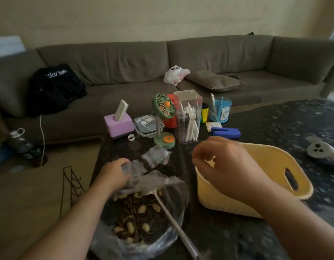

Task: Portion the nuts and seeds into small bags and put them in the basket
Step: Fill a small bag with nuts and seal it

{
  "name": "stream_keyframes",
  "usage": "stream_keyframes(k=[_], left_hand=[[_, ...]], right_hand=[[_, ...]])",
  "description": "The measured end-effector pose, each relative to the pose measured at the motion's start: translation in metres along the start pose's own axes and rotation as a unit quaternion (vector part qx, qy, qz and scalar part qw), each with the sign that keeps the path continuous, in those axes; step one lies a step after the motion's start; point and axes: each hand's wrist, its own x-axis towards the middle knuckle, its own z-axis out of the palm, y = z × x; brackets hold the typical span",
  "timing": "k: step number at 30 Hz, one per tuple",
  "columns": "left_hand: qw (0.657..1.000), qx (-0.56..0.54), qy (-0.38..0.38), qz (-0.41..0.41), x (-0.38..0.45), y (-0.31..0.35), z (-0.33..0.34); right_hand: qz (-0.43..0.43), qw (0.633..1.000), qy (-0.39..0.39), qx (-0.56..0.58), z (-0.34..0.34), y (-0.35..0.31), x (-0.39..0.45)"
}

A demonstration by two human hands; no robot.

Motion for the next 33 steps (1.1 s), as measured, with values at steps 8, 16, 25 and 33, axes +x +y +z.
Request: stream_keyframes(k=[8,16,25,33], left_hand=[[0.984,-0.142,0.101,0.043,-0.025,0.003,0.001],[0.927,-0.357,0.049,0.103,-0.057,0.031,-0.001],[0.978,-0.179,-0.014,0.106,-0.080,0.064,0.024],[0.975,-0.169,-0.017,0.140,-0.075,0.080,0.038]], right_hand=[[-0.092,0.993,-0.071,-0.003,0.071,-0.023,0.003],[-0.065,0.997,-0.040,0.021,0.085,-0.036,0.016],[0.018,0.984,-0.174,-0.015,0.082,-0.046,0.004],[0.194,0.956,-0.163,-0.147,-0.005,-0.026,-0.012]])
